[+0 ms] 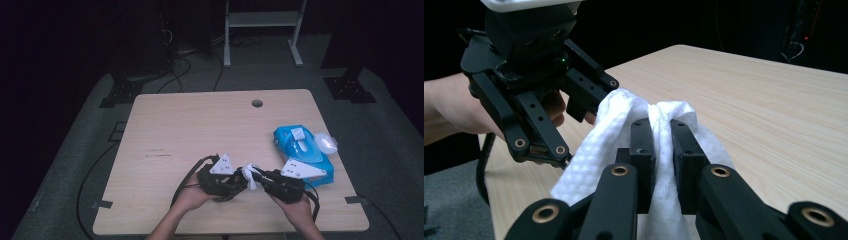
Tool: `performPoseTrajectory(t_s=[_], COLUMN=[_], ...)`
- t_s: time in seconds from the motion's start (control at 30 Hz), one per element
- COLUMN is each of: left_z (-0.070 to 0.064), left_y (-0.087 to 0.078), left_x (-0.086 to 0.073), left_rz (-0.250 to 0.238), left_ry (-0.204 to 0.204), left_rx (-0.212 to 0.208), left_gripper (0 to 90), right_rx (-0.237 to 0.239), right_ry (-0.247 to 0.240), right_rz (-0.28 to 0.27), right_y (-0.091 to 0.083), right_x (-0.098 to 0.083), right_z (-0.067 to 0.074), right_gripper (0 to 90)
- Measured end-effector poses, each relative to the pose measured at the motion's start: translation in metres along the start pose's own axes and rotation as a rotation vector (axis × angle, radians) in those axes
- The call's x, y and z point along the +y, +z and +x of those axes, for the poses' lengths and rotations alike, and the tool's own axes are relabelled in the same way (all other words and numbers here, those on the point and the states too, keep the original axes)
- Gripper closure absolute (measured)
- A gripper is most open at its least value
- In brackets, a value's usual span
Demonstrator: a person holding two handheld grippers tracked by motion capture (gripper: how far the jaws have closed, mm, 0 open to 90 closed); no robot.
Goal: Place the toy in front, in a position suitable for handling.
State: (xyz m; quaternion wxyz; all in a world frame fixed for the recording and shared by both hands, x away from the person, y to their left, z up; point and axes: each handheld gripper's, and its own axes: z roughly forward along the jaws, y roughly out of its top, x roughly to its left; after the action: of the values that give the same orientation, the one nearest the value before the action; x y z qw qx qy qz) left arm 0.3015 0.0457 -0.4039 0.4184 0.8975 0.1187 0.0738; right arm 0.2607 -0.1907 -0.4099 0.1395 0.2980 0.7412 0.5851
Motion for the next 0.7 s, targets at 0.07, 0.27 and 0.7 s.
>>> performPoseTrajectory(t_s=[0.07,0.27,0.7], left_z=[0.001,0.004,0.002], left_y=[0.001,0.003,0.035], left_x=[0.0,-0.004,0.003], left_rz=[-0.007,-0.002,0.209], left_ry=[-0.003,-0.028,0.039], left_rx=[-0.007,-0.047,-0.024], left_gripper=[58.3,58.0,57.8], right_rx=[0.001,-0.039,-0.034], right_ry=[0.019,0.038,0.02], right_rz=[0.0,0.048,0.136], right_y=[-0.003,-0.009,0.003], right_x=[-0.003,-0.009,-0.016], right_z=[-0.004,-0.014,-0.009], right_gripper=[82.0,81.9,82.1])
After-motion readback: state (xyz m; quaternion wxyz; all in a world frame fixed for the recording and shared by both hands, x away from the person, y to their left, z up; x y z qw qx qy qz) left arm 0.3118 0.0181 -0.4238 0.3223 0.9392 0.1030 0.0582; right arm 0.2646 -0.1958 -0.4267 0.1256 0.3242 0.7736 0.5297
